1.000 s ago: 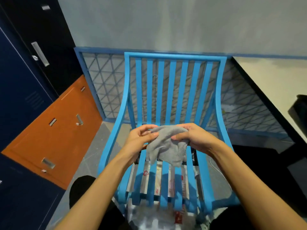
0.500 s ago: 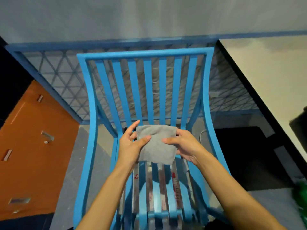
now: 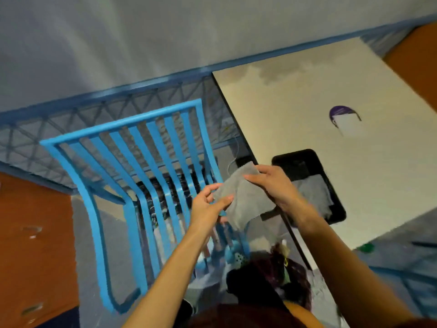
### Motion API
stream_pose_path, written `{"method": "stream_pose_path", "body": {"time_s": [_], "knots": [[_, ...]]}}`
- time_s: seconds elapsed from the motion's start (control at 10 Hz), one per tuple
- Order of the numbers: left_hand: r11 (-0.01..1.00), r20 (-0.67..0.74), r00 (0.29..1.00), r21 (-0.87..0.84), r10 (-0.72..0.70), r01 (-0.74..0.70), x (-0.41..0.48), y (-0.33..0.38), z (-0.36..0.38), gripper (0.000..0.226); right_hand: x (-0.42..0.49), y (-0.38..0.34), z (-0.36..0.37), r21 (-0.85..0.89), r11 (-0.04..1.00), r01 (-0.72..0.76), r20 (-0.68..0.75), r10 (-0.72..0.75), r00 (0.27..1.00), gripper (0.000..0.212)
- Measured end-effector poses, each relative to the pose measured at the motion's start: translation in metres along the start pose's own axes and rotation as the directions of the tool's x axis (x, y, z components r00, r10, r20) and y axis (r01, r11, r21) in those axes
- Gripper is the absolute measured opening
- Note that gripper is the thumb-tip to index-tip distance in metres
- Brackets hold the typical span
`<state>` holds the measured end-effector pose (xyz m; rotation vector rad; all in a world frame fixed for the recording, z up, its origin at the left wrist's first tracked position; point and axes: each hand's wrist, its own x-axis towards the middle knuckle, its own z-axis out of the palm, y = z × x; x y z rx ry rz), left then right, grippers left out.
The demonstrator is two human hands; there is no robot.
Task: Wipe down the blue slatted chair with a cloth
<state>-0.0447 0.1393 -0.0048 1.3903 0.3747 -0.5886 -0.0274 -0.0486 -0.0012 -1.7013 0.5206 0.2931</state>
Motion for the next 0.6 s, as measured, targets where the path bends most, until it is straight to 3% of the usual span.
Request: {"method": "stream_pose_path", "body": {"time_s": [0.3, 0.4, 0.5, 0.6], "knots": [[0.974, 0.161, 0.984, 0.223, -0.074, 0.037, 0.033, -0.001, 0.153, 0.042, -0.003, 0.026, -0.175, -0.086, 0.99, -0.114, -0.148, 0.1, 0.984, 0.021], [0.885, 0.185, 0.982, 0.462, -0.031, -0.059, 0.041, -0.019, 0.155, 0.052, 0.007, 0.049, -0.191, -0.414, 0.899, -0.144, -0.076, 0.124, 0.989, 0.016], [0.839, 0.138, 0.989, 0.542, -0.045, -0.037, 0.038, -0.027, 0.134, 0.039, 0.011, 0.061, -0.194, -0.658, 0.743, -0.124, -0.092, 0.083, 0.992, 0.028], [0.849, 0.126, 0.989, 0.528, -0.078, 0.0, 0.031, -0.022, 0.113, 0.023, 0.011, 0.061, -0.197, -0.711, 0.697, -0.093, -0.151, -0.022, 0.988, 0.035]]}}
